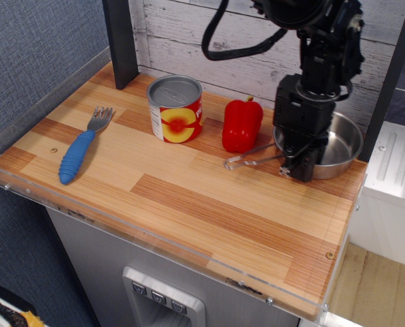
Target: Place the pot in the front centre of the table
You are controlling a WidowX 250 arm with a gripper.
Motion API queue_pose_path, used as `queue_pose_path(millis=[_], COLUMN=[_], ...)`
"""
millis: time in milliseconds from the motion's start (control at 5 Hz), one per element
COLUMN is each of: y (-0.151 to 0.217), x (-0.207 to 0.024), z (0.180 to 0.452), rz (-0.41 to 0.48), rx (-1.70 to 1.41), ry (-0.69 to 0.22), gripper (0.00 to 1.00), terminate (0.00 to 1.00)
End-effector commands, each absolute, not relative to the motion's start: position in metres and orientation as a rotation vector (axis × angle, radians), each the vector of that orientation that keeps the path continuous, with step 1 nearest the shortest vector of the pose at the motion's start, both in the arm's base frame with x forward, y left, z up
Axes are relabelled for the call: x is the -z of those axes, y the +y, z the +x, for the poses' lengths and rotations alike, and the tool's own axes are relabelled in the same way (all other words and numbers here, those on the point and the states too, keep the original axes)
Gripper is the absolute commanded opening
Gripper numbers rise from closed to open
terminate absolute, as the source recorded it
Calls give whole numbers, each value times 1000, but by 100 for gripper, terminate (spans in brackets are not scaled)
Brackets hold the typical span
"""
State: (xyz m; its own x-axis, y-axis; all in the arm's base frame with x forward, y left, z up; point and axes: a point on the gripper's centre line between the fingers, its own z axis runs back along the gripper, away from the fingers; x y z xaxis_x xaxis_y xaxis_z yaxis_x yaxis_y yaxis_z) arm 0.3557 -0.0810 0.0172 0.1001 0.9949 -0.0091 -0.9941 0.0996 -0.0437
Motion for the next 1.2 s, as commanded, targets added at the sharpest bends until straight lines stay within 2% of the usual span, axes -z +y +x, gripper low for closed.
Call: queue_pose_path(millis=[0,400,600,800,1000], y=[-83,-97,-94,-81,-70], x=[-54,-84,-97,-106,-107], z=[365,361,351,331,305], rz=[-151,-219,-203,-219,-280], rx=[-1448,-1408,-1309,-1191,-1097], ry=[-85,-163,-202,-150,-73], gripper=[0,0,0,0,0], terminate=[0,0,0,0,0])
